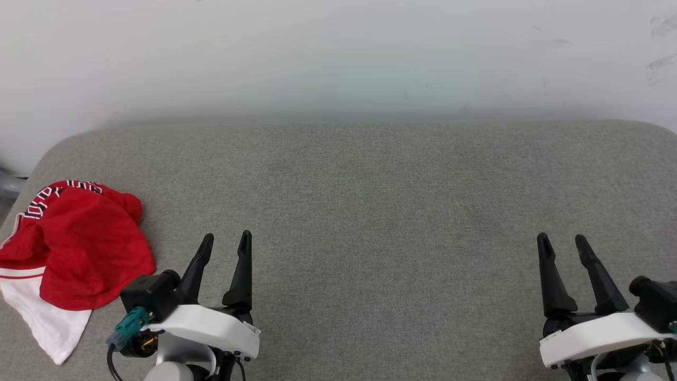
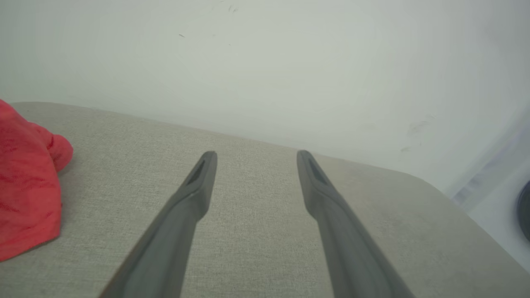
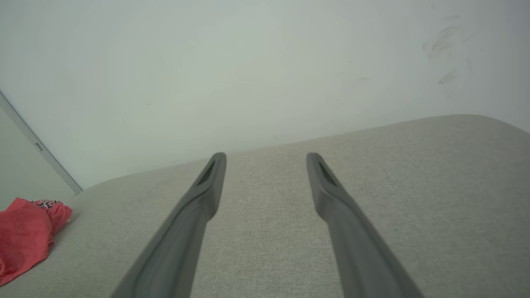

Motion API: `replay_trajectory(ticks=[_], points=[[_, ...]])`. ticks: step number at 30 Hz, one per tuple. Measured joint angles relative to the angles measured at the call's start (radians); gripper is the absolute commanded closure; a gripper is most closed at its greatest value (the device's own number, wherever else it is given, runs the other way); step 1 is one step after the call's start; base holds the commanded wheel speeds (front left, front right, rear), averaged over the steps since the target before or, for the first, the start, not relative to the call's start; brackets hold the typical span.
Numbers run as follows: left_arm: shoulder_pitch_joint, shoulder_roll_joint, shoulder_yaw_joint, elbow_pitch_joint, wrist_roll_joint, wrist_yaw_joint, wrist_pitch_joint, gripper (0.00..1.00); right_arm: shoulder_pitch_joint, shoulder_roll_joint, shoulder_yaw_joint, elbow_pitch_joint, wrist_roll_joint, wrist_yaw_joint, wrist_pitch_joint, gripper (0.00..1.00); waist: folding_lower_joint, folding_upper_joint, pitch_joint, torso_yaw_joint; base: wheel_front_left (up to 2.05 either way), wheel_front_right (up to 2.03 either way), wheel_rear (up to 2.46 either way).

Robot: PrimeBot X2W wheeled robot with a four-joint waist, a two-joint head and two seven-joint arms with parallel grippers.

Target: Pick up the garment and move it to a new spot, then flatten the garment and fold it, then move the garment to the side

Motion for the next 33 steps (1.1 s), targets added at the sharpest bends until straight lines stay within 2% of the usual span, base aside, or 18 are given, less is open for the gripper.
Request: replay_trajectory(ticks=[6,16,24,33], points=[[-0.001,0.021,-0.019,0.002,0.054,0.031,-0.015,0.00,0.000,0.000,0.003,-0.014,-0.065,0.000,0.021,0.00,0.0000,0.0000,0.005,0.002,0.00,0.00,0.00],[-0.002,0.037,-0.042,0.008,0.129,0.057,-0.039,0.00,0.010,0.000,-0.001,-0.039,-0.170,0.000,0.051,0.00,0.0001,0.0000,0.009,0.006,0.00,0.00,0.00],[-0.003,0.037,-0.048,0.015,0.175,0.059,-0.056,0.00,0.016,0.000,-0.009,-0.062,-0.233,0.000,0.060,0.00,0.0001,0.0000,0.009,0.008,0.00,0.00,0.00],[-0.002,0.022,-0.036,0.022,0.221,0.038,-0.074,0.00,0.025,0.000,-0.018,-0.081,-0.277,0.000,0.061,0.00,0.0000,0.0000,0.008,0.011,0.00,0.00,0.00]])
